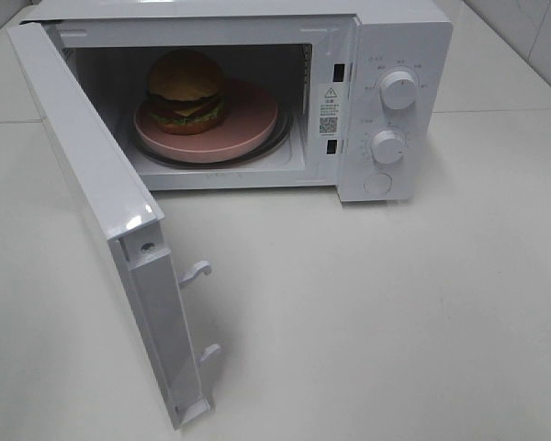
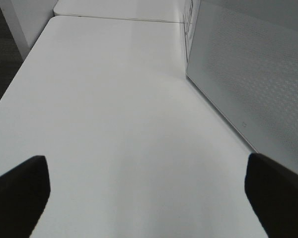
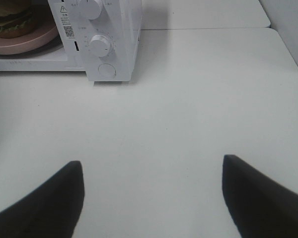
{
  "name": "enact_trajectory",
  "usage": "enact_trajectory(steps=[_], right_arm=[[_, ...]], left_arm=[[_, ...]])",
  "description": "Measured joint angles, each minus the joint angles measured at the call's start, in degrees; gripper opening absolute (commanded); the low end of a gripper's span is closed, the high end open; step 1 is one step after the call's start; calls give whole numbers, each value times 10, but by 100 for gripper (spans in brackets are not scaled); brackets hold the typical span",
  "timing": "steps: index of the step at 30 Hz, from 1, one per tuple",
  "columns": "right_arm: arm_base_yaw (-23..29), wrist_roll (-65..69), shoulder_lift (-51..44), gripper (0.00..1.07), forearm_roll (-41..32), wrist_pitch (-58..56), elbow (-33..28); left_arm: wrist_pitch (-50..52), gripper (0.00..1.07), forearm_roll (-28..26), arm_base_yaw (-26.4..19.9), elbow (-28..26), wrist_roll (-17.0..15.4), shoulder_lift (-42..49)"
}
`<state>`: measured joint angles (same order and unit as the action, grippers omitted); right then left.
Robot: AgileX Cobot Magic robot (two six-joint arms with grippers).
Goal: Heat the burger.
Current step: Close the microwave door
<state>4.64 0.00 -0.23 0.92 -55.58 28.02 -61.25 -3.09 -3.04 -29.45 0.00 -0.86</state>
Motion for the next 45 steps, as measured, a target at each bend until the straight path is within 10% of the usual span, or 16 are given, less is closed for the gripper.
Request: enact_trajectory(steps=[25, 38, 45], right_arm=[[0, 0, 0, 76, 0, 0, 0], [0, 0, 0, 76, 0, 0, 0], [0, 0, 0, 76, 0, 0, 0]], left_arm=[[284, 81, 31, 0, 11, 13, -125], [684, 0, 31, 0, 134, 14, -344], [816, 0, 31, 0, 143, -11, -448]])
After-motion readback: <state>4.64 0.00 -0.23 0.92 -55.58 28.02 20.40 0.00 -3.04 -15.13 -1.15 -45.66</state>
